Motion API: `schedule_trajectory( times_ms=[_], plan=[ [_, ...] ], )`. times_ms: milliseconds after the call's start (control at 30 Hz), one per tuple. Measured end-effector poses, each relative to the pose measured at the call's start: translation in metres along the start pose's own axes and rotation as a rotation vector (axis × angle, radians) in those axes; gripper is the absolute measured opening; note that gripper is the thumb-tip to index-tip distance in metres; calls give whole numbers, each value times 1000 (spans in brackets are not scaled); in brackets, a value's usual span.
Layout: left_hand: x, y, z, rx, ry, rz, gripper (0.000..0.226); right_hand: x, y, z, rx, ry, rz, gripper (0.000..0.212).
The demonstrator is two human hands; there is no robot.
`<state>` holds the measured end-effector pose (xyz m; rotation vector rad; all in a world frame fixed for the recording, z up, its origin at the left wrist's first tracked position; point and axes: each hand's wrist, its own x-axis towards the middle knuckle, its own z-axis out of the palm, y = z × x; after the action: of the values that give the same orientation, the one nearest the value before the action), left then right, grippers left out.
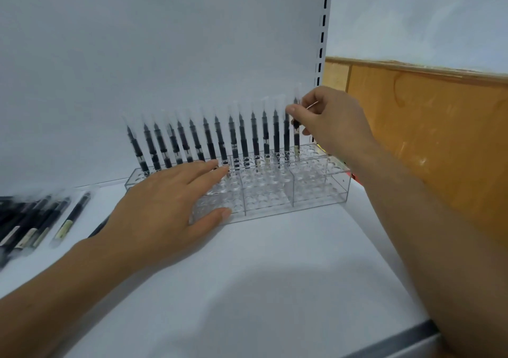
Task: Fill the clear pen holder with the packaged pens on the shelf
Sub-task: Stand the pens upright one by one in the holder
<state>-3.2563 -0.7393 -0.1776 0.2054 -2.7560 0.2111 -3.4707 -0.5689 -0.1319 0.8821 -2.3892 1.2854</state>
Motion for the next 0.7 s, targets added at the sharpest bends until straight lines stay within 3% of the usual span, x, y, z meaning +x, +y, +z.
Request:
schedule_trajectory(
  times_ms=[300, 700],
  plan=[
    [-1, -2, 1, 14, 3, -1, 72, -2, -2, 4, -81, 30, -27, 22],
    [-3, 0, -1, -3, 3, -26, 68, -7, 6, -1, -81, -170, 27, 23]
  ],
)
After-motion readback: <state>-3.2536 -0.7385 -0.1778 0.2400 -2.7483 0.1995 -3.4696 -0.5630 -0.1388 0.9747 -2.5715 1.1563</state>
